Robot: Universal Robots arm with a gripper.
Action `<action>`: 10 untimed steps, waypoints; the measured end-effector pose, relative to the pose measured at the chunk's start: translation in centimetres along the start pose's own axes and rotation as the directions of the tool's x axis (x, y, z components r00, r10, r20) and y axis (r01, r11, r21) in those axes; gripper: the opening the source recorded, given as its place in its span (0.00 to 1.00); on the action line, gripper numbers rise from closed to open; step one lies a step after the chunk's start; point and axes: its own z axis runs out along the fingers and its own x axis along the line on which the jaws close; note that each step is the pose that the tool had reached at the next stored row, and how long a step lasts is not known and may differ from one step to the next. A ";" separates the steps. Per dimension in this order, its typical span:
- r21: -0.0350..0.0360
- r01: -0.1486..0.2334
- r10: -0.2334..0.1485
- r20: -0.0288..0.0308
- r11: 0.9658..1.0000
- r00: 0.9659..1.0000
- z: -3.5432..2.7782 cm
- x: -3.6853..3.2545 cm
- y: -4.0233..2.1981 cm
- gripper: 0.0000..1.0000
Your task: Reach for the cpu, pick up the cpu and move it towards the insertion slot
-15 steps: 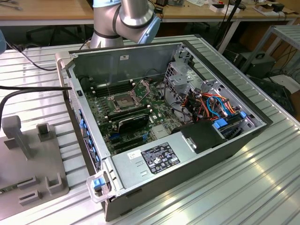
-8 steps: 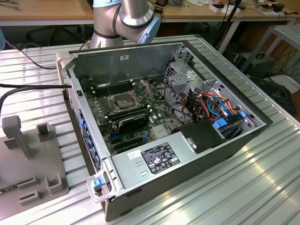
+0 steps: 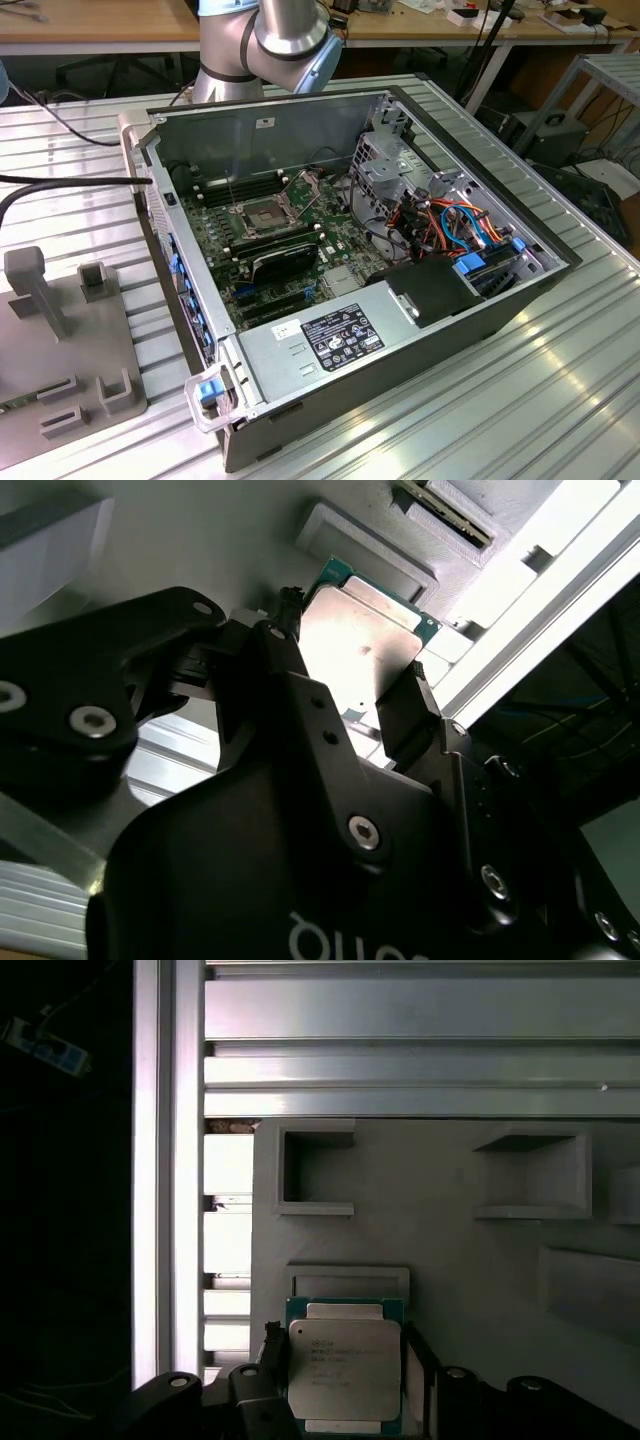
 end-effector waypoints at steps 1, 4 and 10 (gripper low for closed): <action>0.000 0.000 0.000 0.000 1.000 1.000 -0.11 0.00 0.00 0.55; 0.000 0.000 0.000 0.000 1.000 1.000 -0.28 0.01 0.01 0.55; 0.000 0.000 0.000 0.000 1.000 1.000 -0.65 0.01 0.03 0.55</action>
